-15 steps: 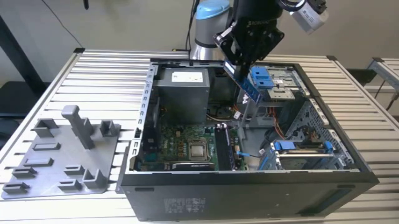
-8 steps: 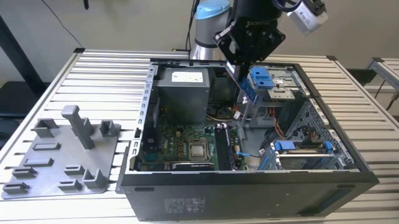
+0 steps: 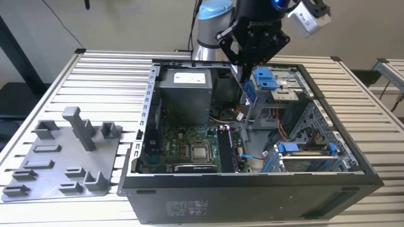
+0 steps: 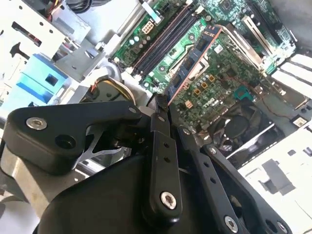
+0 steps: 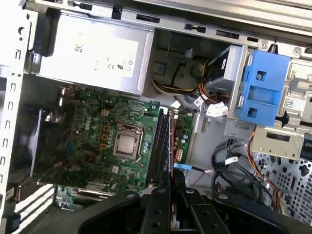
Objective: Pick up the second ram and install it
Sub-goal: 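Insert the second ram into the second slot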
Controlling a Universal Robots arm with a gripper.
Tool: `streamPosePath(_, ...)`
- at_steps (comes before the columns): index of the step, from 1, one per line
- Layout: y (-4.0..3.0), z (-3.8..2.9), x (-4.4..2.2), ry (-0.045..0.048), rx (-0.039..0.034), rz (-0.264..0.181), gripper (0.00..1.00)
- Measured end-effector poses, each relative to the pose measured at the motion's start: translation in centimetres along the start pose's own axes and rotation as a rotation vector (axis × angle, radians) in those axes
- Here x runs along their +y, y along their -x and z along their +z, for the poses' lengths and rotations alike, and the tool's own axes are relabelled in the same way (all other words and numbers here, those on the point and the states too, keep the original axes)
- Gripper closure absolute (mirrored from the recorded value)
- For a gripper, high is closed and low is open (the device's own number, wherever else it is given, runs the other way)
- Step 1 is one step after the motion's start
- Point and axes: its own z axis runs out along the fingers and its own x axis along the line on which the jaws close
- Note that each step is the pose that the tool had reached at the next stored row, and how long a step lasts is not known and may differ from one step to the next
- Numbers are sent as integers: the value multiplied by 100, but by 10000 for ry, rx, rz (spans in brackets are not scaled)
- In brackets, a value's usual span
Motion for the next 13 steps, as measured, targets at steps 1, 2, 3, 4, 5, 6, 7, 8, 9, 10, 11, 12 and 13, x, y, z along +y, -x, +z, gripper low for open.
streamPosePath(1, 0, 1, 0, 0, 1, 103, 86)
streamPosePath(2, 0, 2, 0, 1, 2, 207, 86)
streamPosePath(3, 0, 2, 0, 1, 3, 263, 86)
streamPosePath(4, 0, 2, 0, 1, 3, 270, 86)
streamPosePath(5, 0, 2, 0, 1, 3, 272, 86)
streamPosePath(6, 0, 2, 0, 1, 3, 274, 86)
streamPosePath(7, 0, 5, 0, 2, 3, 273, 86)
streamPosePath(8, 0, 11, 1, 4, 1, 273, 86)
streamPosePath(9, 0, 17, 0, 3, 2, 275, 86)
streamPosePath(10, 0, 24, 0, 2, 3, 276, 86)
streamPosePath(11, 0, 34, 1, 2, 3, 278, 86)
streamPosePath(12, 0, 43, 1, 1, 3, 280, 86)
streamPosePath(13, 0, 53, 1, 1, 3, 283, 86)
